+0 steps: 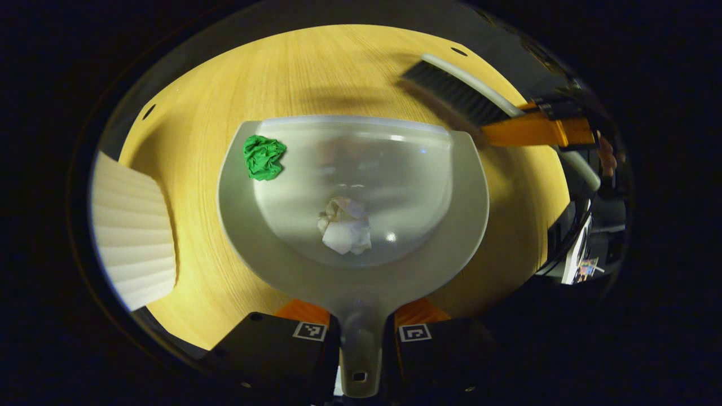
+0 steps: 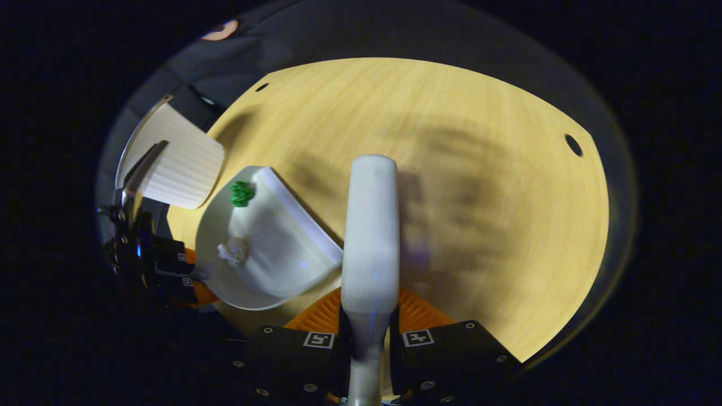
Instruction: Pick up the small broom and dustpan from the desktop, sweep the trash into the dustpan with the broom, and then empty the trash into the garbage bin.
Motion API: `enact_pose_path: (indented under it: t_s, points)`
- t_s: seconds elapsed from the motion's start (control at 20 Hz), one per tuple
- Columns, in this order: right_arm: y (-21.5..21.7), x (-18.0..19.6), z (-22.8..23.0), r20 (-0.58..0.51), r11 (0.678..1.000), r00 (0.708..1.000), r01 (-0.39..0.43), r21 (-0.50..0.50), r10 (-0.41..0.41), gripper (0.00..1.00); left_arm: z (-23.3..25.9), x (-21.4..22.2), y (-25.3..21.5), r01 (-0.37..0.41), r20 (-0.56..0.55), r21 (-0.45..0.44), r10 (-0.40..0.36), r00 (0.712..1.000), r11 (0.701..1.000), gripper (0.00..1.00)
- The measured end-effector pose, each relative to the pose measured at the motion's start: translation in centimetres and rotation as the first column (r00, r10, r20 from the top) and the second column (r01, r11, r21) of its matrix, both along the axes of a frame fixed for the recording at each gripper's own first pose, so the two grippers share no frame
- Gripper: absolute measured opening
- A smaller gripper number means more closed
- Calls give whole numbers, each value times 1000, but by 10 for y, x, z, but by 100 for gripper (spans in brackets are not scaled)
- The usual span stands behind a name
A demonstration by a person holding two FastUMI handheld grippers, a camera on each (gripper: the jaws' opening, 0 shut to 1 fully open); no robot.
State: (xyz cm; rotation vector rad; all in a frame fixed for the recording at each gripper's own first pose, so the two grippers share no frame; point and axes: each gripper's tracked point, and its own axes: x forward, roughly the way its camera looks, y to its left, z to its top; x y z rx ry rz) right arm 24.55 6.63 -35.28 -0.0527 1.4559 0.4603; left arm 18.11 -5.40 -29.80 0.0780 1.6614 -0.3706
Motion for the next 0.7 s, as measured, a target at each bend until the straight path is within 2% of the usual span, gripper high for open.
enact_pose_path:
  t_s: [0.1,0.15,0.4,0.6,0.7]
  points:
    - [-5,63,-2,-13,997,997,82,-9,-82,29,4,3,-2,-25,27,22,24,999,999,31]
    - [11,64,1,-19,993,993,116,-27,-117,29,8,4,-3,-33,34,31,32,999,999,32]
    - [15,40,-22,13,971,975,224,-78,-224,29,23,16,-12,-123,103,7,122,987,992,32]
    - [14,14,-23,2,961,973,230,-154,-232,29,41,30,-28,-198,198,-35,201,959,980,32]
    - [15,10,-23,-1,964,976,213,-161,-216,29,60,34,-36,-194,237,-59,202,950,979,32]
